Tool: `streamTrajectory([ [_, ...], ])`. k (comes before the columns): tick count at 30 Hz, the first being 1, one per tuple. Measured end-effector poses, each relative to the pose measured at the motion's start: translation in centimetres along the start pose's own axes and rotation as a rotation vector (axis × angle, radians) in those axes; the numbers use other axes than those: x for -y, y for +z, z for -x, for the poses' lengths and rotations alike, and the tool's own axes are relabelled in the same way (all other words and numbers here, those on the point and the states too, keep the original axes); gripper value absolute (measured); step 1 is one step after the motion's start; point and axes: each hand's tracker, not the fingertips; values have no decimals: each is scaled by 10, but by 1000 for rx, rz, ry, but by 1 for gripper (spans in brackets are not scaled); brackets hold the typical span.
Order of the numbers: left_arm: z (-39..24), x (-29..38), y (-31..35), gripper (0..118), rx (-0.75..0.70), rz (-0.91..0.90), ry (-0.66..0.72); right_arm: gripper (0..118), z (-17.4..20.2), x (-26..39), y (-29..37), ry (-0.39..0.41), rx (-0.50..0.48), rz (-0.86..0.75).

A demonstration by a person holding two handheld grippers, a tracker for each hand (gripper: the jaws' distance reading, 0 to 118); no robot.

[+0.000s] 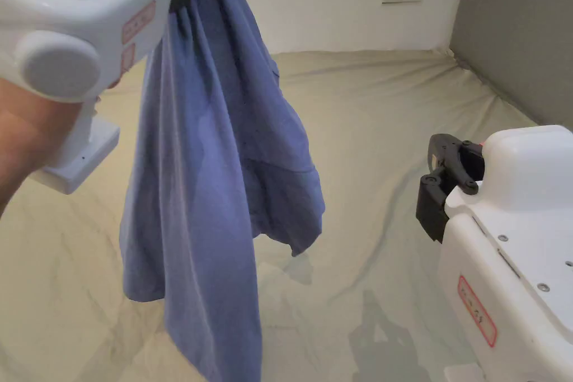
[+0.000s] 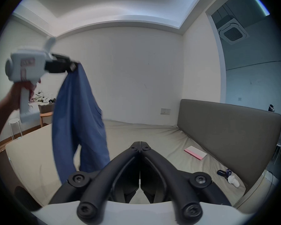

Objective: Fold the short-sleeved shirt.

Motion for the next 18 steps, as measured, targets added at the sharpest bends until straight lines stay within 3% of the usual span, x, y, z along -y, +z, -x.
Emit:
streamTrajectory([
  [8, -127, 161, -123, 0, 183, 483, 27, 1, -24, 38, -32, -3, 31, 120],
  [15, -180, 282, -127, 2, 248, 751, 106, 1, -30, 70, -63, -6, 32, 214],
  [17, -185, 297, -119, 23, 242, 783, 147, 1, -29, 78, -71, -5, 28, 243],
  [18, -187, 302, -114, 44, 243, 799, 169, 1, -28, 81, -75, -4, 25, 256],
])
